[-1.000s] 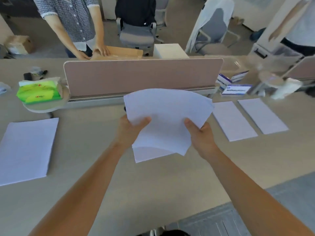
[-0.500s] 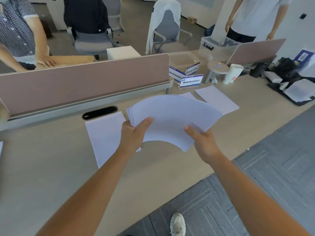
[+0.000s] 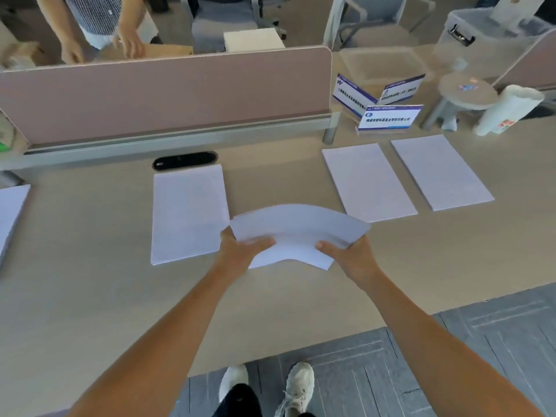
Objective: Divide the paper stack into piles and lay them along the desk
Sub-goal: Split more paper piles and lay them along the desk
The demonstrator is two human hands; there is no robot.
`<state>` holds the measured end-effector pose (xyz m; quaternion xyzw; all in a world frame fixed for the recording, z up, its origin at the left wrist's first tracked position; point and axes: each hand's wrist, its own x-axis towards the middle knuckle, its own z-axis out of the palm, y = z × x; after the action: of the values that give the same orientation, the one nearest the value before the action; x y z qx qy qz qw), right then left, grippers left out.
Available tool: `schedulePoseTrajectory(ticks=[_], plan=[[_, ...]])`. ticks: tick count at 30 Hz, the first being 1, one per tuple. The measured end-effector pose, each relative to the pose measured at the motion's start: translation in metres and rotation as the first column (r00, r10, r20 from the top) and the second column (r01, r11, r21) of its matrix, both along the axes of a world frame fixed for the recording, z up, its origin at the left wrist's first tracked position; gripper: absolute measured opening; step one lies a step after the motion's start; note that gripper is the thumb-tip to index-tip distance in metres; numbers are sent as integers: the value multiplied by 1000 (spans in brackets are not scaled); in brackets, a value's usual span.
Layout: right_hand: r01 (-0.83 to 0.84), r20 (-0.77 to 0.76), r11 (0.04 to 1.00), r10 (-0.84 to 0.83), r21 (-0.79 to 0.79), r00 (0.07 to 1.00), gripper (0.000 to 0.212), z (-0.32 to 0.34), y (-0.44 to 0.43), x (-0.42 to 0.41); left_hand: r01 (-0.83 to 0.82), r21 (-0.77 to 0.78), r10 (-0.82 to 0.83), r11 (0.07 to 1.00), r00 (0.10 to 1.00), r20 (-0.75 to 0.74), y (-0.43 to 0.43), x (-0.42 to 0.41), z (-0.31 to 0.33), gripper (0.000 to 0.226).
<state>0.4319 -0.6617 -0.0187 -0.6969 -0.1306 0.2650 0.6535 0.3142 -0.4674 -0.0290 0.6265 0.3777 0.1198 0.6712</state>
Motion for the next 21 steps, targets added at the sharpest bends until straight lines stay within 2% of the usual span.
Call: schedulePoseTrajectory(ticks=[2,4,8,13,15,17,19,21], plan=[[-3,-39,999,1,-49,999,34,-19,-5,6,-43,-9,43,999,998,-47,-11,1,-12,30],[6,-57,998,-10,-57,998,29,-27,-6,9,-78,-57,74,995,995,-70,-18,2,-20,34],[7,-80,999,-10,-32,997,33,-22,-3,13,-66,-43,65,997,997,-40,-12,2,-24,16],[-59,-20,994,57,-89,998,24,-22,-7,23,32,31,-30,999,997,-66,5,1,-21,30],[-57,-31,992,54,-113,998,35,-26,-11,26,57,33,-55,998,997,-55,11,1,-21,32],[-48,-37,993,45,-105,998,25,-28,-13,28,83,43,-81,996,995,-51,13,4,-20,30],[-31,-37,996,28,-89,999,20,-29,-11,26,68,48,-65,997,996,-59,9,7,-19,21],[16,-52,999,-18,-42,998,27,-25,-7,23,23,42,-20,999,998,-58,6,10,-20,24]])
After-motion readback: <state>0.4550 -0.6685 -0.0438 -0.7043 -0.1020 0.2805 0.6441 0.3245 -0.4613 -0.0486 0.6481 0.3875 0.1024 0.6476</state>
